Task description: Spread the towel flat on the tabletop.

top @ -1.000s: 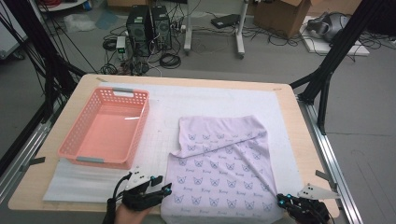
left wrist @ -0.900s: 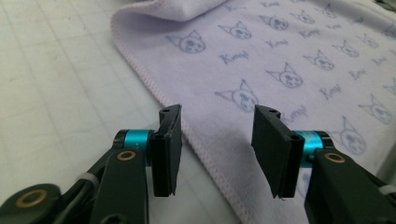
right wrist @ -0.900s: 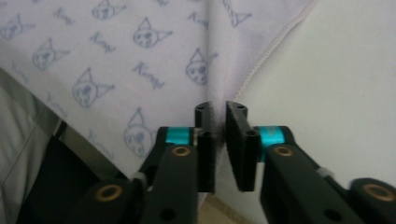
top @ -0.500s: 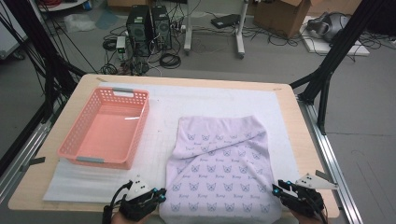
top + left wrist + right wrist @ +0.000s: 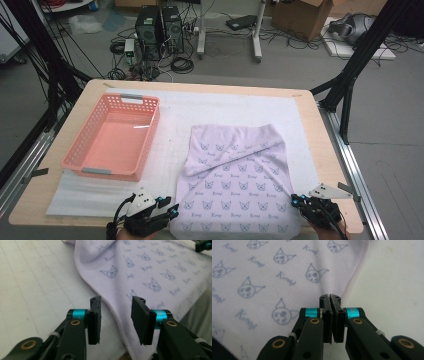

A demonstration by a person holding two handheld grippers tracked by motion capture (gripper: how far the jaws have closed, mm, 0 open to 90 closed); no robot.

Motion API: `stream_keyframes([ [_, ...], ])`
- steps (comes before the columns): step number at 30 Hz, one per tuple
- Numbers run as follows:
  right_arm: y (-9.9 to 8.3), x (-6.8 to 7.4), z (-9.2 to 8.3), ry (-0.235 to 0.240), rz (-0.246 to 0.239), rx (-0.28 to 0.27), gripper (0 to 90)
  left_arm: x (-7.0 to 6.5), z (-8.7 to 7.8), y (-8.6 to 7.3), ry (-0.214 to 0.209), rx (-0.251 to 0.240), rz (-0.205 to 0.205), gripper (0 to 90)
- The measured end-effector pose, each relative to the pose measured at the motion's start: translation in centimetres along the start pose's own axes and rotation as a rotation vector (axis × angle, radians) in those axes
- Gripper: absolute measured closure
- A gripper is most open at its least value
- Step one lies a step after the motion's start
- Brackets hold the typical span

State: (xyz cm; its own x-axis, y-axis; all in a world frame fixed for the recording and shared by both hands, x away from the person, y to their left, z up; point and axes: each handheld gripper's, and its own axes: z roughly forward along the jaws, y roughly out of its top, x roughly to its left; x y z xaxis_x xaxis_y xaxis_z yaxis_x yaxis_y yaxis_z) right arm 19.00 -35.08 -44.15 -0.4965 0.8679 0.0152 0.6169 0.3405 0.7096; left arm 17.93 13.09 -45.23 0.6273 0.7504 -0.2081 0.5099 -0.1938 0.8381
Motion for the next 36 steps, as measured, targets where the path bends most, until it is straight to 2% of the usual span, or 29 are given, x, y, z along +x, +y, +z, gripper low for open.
stream_keyframes([
  [3, -0.8, 0.0, -1.1, -0.006, -0.017, 0.021, 89.2, 0.3, 0.8, 0.5, 0.008, 0.002, -0.004, 52.8],
  [5, -1.3, -0.1, -1.8, 0.007, -0.017, 0.03, 89.1, 0.4, 1.4, 0.7, 0.006, 0.003, -0.009, 52.4],
  [8, -1.8, -0.3, -2.2, 0.027, -0.01, 0.003, 87.9, 0.4, 2.4, 1.0, 0.003, 0.021, -0.01, 52.3],
  [10, -1.7, -0.3, -2.3, 0.02, 0.002, -0.013, 83.9, 0.2, 3.1, 1.1, 0.01, 0.03, -0.006, 53.2],
  [11, -1.6, -0.4, -2.2, 0.021, 0.005, -0.022, 82.1, -0.1, 3.1, 1.1, 0.049, 0.036, 0.01, 59.1],
  [12, -1.6, -0.4, -2.2, 0.018, 0.01, -0.023, 80.4, -0.3, 3.1, 1.2, 0.08, 0.043, 0.022, 71.0],
  [14, -1.5, -0.4, -2.1, 0.017, 0.019, -0.042, 77.6, -0.3, 2.9, 1.2, 0.067, 0.054, 0.005, 87.6],
  [16, -1.3, -0.5, -1.9, 0.013, 0.025, -0.046, 76.8, -0.4, 2.5, 1.0, 0.066, 0.062, 0.014, 87.9],
  [21, -0.9, -0.7, -1.5, -0.001, 0.035, -0.063, 73.6, -0.6, 0.2, -0.2, 0.052, 0.085, 0.004, 88.2],
  [26, -0.5, -0.7, -0.6, -0.019, 0.067, -0.054, 65.5, -0.9, -1.4, -1.0, 0.047, 0.09, 0.008, 88.1],
  [28, -0.4, -0.5, 0.0, -0.009, 0.07, -0.043, 64.5, -0.8, -1.5, -1.2, 0.045, 0.069, 0.002, 85.0],
  [29, -0.3, -0.2, 0.3, -0.006, 0.067, -0.032, 64.6, -0.7, -1.5, -1.2, 0.043, 0.058, -0.007, 78.0],
  [30, -0.1, 0.0, 0.4, -0.014, 0.054, -0.036, 69.9, -0.4, -1.5, -1.1, 0.039, 0.043, -0.013, 69.5],
  [32, 0.1, 0.3, 0.6, 0.012, 0.038, -0.031, 86.1, -0.2, -1.3, -0.9, 0.038, 0.009, -0.029, 59.6],
  [36, 0.1, 0.5, -0.1, 0.004, -0.002, 0.012, 88.2, 0.1, -0.6, -0.3, 0.034, -0.02, -0.032, 52.0],
])
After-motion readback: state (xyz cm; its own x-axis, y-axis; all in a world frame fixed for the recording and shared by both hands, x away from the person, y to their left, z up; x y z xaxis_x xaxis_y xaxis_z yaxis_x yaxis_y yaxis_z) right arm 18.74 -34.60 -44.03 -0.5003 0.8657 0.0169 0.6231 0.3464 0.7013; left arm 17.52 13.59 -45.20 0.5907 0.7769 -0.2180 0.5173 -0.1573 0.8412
